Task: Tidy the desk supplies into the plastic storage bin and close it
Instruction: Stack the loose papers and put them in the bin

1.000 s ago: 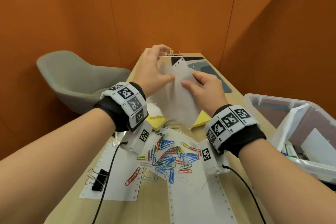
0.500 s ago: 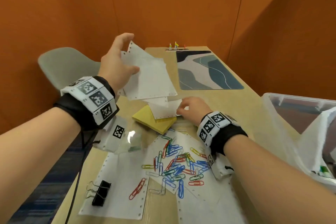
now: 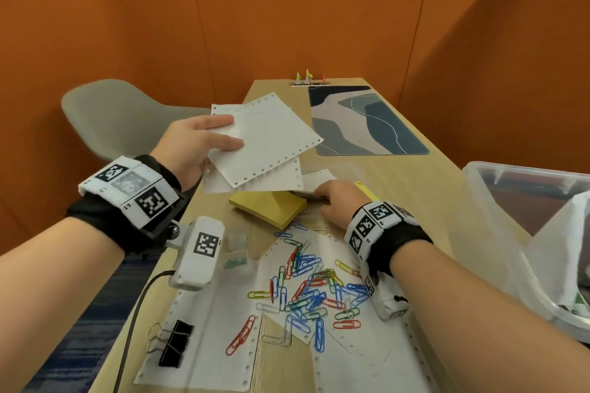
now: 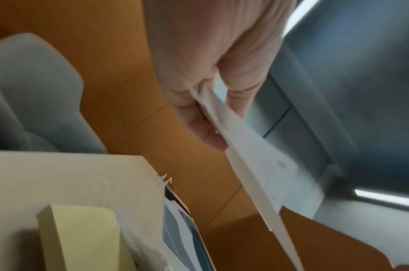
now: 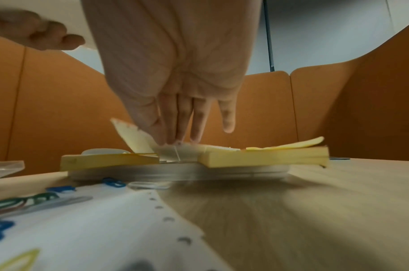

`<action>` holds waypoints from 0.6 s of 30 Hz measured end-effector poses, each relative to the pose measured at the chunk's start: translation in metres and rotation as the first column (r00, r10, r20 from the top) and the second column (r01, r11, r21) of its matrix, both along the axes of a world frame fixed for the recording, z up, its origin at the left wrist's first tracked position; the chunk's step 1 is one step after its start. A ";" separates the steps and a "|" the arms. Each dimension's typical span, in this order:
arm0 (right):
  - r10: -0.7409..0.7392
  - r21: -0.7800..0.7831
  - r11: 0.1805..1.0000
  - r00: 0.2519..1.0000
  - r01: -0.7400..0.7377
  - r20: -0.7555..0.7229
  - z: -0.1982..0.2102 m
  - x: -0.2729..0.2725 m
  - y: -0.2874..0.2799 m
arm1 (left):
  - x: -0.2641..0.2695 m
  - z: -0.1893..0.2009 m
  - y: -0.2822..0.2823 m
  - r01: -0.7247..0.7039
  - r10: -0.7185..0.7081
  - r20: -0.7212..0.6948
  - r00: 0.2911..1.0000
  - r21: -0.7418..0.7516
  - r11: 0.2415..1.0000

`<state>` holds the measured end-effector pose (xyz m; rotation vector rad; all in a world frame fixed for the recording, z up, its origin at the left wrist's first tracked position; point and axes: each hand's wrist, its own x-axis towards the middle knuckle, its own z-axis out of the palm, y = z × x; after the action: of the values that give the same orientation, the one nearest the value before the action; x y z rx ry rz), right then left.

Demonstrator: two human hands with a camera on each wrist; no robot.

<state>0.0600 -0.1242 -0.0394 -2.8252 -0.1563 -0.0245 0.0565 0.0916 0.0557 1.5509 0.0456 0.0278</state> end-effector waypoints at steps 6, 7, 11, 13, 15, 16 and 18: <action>-0.279 0.415 0.903 0.890 0.114 0.361 0.020 -0.004 -0.010 | 0.000 -0.007 0.005 0.021 -0.025 -0.037 0.999 -0.110 0.994; -0.342 0.508 0.855 0.851 0.105 0.399 0.026 -0.006 -0.011 | -0.001 -0.009 0.005 0.069 -0.074 -0.044 0.996 -0.105 0.992; -0.462 0.787 0.611 0.845 0.084 0.269 0.050 -0.019 -0.012 | -0.012 -0.018 -0.009 0.139 -0.146 -0.047 0.988 -0.123 0.983; -0.336 0.845 0.528 0.934 0.081 0.120 0.060 -0.028 -0.013 | -0.017 -0.022 -0.018 0.157 -0.164 -0.045 0.985 -0.130 0.979; -0.170 0.905 0.417 0.985 0.082 -0.011 0.070 -0.044 -0.011 | -0.025 -0.025 -0.024 0.203 -0.214 -0.092 0.972 -0.116 0.972; -0.117 0.925 0.370 0.992 0.093 -0.053 0.074 -0.053 -0.010 | -0.028 -0.026 -0.025 0.234 -0.245 -0.114 0.963 -0.097 0.967; -0.086 0.924 0.366 0.993 0.109 -0.083 0.076 -0.065 -0.010 | -0.036 -0.028 -0.028 0.285 -0.289 -0.109 0.951 -0.049 0.957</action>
<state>-0.0051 -0.1339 0.0367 -1.6419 0.0434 -0.0822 0.0203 0.0641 0.0281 1.5123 -0.0882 -0.2920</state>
